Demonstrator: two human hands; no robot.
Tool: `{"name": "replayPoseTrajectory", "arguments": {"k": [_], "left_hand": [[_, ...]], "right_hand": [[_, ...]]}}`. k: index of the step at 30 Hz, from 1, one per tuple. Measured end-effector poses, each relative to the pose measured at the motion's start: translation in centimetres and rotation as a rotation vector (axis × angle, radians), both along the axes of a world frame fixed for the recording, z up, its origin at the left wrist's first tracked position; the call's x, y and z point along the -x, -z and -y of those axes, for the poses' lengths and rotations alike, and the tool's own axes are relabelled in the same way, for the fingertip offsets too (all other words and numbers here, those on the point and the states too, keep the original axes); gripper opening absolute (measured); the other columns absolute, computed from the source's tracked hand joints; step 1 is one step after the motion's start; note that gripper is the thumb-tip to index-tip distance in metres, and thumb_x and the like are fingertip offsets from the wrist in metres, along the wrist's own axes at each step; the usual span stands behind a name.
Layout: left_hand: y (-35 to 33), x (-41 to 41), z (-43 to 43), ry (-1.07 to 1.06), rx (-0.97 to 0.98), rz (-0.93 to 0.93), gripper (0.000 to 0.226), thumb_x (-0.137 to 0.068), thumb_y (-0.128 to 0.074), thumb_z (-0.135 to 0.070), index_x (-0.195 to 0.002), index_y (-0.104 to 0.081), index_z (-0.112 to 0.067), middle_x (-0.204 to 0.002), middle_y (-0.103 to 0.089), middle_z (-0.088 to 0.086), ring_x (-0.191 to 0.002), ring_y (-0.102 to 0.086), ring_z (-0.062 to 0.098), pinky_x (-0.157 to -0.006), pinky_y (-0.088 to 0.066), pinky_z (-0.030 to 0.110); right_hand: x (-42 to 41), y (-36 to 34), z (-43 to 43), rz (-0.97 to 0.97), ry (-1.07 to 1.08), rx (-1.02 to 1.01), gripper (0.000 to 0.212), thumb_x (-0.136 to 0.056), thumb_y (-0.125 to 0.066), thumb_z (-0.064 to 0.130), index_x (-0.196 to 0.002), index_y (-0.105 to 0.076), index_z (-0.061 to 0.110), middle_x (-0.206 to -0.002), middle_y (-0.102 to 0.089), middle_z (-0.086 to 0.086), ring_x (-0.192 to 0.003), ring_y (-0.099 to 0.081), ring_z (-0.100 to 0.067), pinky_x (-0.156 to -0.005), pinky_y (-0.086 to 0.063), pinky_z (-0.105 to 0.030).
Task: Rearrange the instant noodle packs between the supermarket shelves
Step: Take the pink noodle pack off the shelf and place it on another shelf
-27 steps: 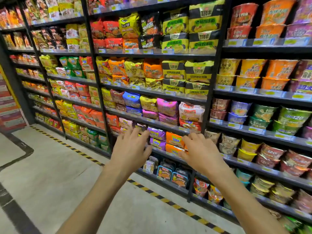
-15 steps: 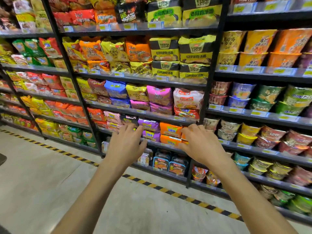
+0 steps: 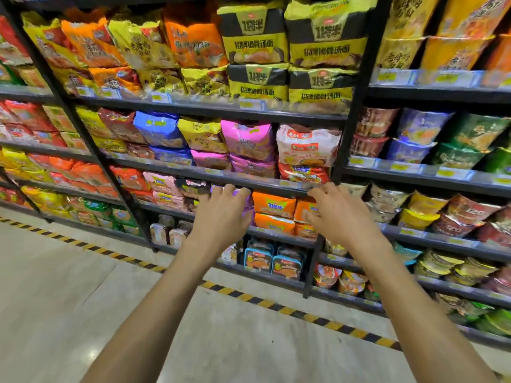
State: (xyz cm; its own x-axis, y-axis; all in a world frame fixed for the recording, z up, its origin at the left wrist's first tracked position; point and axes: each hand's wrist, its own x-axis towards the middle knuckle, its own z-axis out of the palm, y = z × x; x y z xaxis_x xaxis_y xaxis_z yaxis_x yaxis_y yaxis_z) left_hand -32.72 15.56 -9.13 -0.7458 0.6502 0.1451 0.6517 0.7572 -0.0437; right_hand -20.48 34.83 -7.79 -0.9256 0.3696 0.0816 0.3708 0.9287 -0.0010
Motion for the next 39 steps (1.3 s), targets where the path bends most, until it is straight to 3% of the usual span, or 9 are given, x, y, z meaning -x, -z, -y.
{"name": "replayPoseTrajectory", "arguments": {"k": [10,15,20,27,32,34,37,39], "left_hand": [[2.8,10.4,-9.9,0.038,-0.059,0.063,0.055,-0.103,-0.048,-0.039,-0.155,-0.035,-0.024,-0.144,-0.052,0.009,-0.13,-0.049,0.035,-0.096,-0.045,0.047],[4.6,14.6,-14.2,0.09,-0.134,0.075,0.057,-0.1,-0.053,-0.034,-0.154,-0.037,-0.02,-0.134,-0.057,0.012,-0.121,-0.053,0.037,-0.089,-0.048,0.048],[7.3,18.4,-18.0,0.113,-0.149,0.103,0.058,-0.098,-0.053,-0.032,-0.153,-0.037,-0.02,-0.135,-0.056,0.013,-0.122,-0.054,0.039,-0.093,-0.046,0.05],[10.8,24.6,-23.1,0.188,-0.362,0.162,0.065,-0.096,-0.058,-0.028,-0.154,-0.032,-0.016,-0.126,-0.055,0.018,-0.111,-0.056,0.042,-0.076,-0.055,0.052],[12.9,27.4,-25.9,0.308,-0.566,0.333,0.08,-0.093,-0.062,-0.019,-0.158,-0.016,-0.015,-0.151,-0.04,0.017,-0.122,-0.054,0.044,-0.085,-0.054,0.055],[13.7,28.0,-26.5,0.344,-0.673,0.372,0.081,-0.094,-0.063,-0.015,-0.159,-0.015,-0.015,-0.161,-0.032,0.012,-0.131,-0.05,0.041,-0.093,-0.052,0.049],[14.7,28.6,-27.2,0.361,-0.772,0.428,0.083,-0.095,-0.064,-0.017,-0.157,-0.009,-0.028,-0.161,-0.034,0.01,-0.135,-0.052,0.036,-0.085,-0.053,0.04],[15.2,29.2,-27.7,0.384,-0.827,0.455,0.084,-0.095,-0.066,-0.019,-0.153,-0.008,-0.034,-0.161,-0.035,0.01,-0.137,-0.051,0.034,-0.091,-0.056,0.045]], "right_hand": [[9.3,3.5,-9.7,0.017,0.069,0.074,0.055,-0.098,-0.049,0.047,-0.147,-0.04,0.022,-0.138,-0.05,-0.007,-0.125,-0.047,-0.027,-0.093,-0.048,-0.042],[12.3,6.0,-13.1,-0.028,0.135,0.091,0.05,-0.098,-0.051,0.043,-0.14,-0.043,0.017,-0.133,-0.051,-0.008,-0.122,-0.048,-0.029,-0.088,-0.051,-0.042],[15.1,7.9,-15.5,-0.043,0.193,0.053,0.049,-0.098,-0.052,0.04,-0.14,-0.043,0.016,-0.135,-0.05,-0.009,-0.123,-0.048,-0.031,-0.091,-0.048,-0.043],[19.8,9.9,-18.1,-0.105,0.297,0.109,0.067,-0.097,-0.057,0.037,-0.154,-0.026,0.018,-0.155,-0.033,-0.013,-0.135,-0.039,-0.035,-0.097,-0.047,-0.045],[22.4,11.9,-19.5,-0.312,0.429,0.362,0.09,-0.097,-0.061,0.031,-0.159,0.005,0.027,-0.167,-0.012,-0.008,-0.144,-0.032,-0.034,-0.093,-0.05,-0.05],[23.5,12.7,-20.0,-0.407,0.452,0.403,0.095,-0.094,-0.062,0.03,-0.158,0.008,0.029,-0.166,-0.015,-0.005,-0.141,-0.038,-0.032,-0.093,-0.051,-0.05],[25.2,13.5,-20.7,-0.56,0.462,0.484,0.101,-0.091,-0.065,0.024,-0.158,0.009,0.029,-0.166,-0.014,-0.002,-0.144,-0.034,-0.028,-0.1,-0.047,-0.044],[26.2,14.1,-21.0,-0.675,0.468,0.566,0.103,-0.089,-0.068,0.016,-0.159,0.007,0.027,-0.166,-0.014,-0.001,-0.148,-0.026,-0.021,-0.108,-0.04,-0.037]]}}
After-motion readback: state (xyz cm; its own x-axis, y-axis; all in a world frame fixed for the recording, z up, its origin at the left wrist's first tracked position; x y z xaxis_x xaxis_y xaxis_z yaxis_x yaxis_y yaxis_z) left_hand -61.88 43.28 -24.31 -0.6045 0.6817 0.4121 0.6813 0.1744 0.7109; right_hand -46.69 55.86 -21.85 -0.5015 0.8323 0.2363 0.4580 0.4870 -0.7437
